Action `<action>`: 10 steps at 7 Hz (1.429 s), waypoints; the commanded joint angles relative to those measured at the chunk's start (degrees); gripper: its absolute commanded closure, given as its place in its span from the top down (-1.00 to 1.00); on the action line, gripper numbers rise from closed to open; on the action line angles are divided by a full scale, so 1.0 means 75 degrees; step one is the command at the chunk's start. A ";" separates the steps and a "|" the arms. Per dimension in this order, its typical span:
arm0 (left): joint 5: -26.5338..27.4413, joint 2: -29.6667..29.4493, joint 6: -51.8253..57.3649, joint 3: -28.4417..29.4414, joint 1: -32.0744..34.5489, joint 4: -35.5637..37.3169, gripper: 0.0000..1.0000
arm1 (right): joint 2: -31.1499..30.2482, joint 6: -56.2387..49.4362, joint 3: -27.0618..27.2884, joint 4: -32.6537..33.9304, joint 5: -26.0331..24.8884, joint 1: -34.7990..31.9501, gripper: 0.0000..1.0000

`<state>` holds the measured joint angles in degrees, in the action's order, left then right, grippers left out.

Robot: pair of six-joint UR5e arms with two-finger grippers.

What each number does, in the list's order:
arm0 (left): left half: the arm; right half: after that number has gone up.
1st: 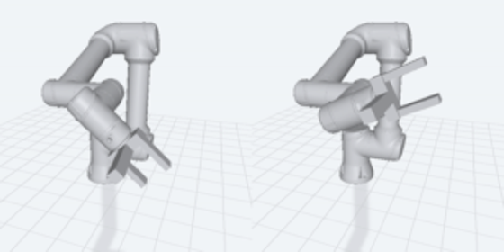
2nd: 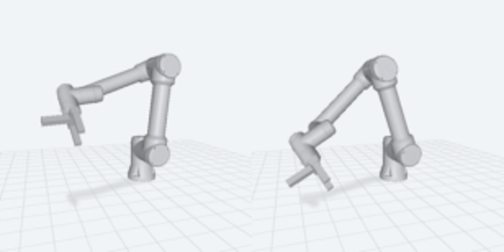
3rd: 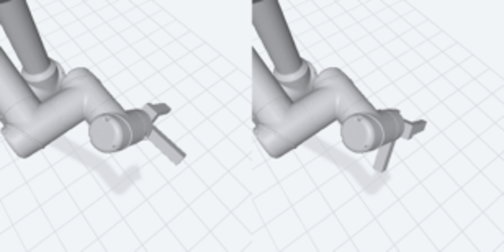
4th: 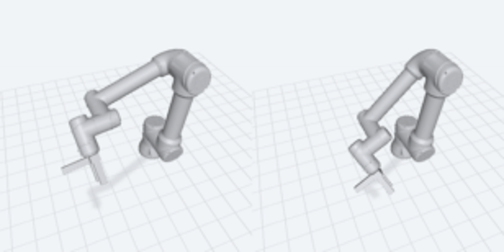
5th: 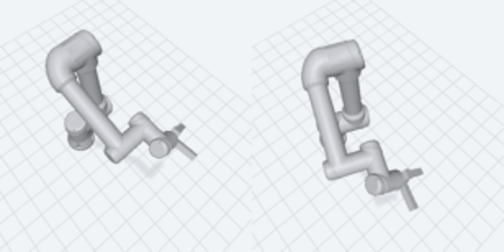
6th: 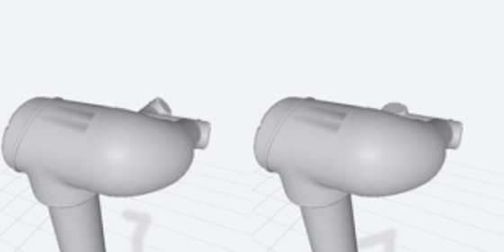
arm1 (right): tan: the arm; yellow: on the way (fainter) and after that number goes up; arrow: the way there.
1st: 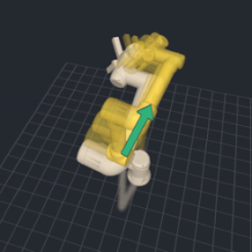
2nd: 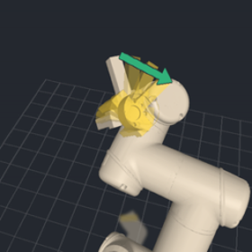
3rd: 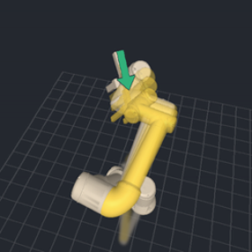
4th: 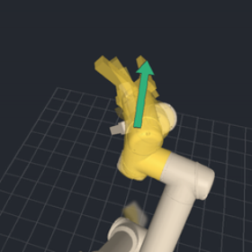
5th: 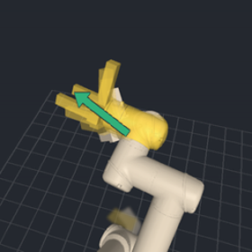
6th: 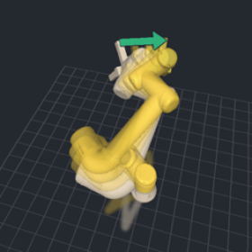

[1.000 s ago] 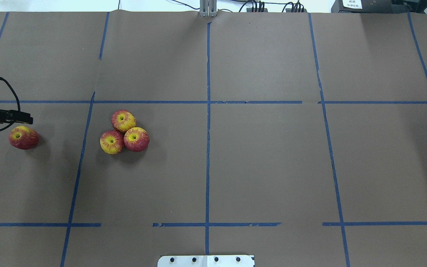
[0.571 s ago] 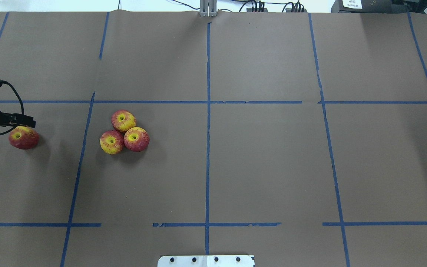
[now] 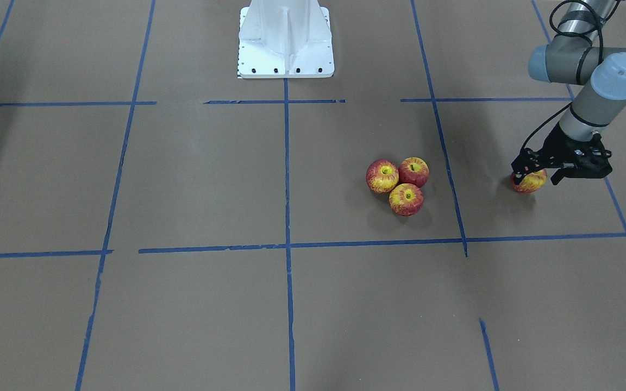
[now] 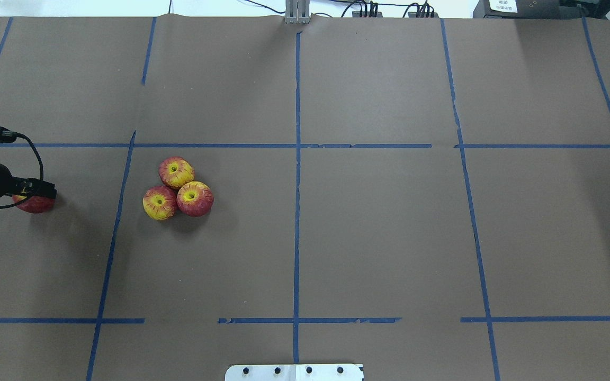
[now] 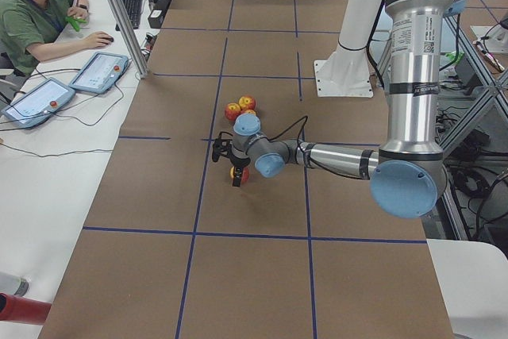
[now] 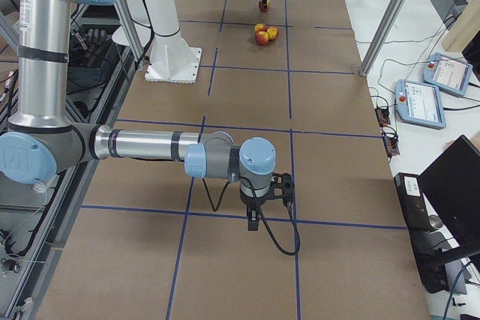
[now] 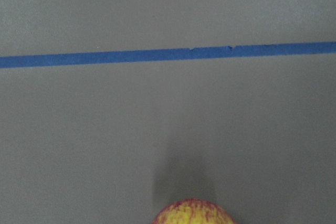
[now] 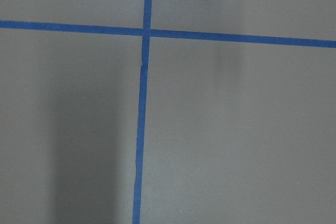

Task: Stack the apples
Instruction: 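Close the left gripper on the apple and lift it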

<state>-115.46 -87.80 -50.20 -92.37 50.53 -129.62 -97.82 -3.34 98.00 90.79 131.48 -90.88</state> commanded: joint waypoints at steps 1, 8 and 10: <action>-0.0039 0.0012 -0.0010 0.0034 -0.0046 0.0009 1.00 | 0.0000 0.0000 0.0000 0.0000 0.0000 0.0000 1.00; -0.1257 0.0001 0.0037 -0.0910 0.0083 0.1032 -0.76 | 0.0000 0.0000 0.0000 0.0000 0.0000 0.0000 1.00; -0.1188 -0.0837 -0.0323 -0.2036 0.0257 0.3209 -0.71 | 0.0000 0.0000 0.0000 0.0000 0.0000 0.0000 1.00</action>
<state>-124.63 -89.72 -50.61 -103.27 51.45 -115.02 -97.82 -3.34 98.00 90.79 131.49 -90.88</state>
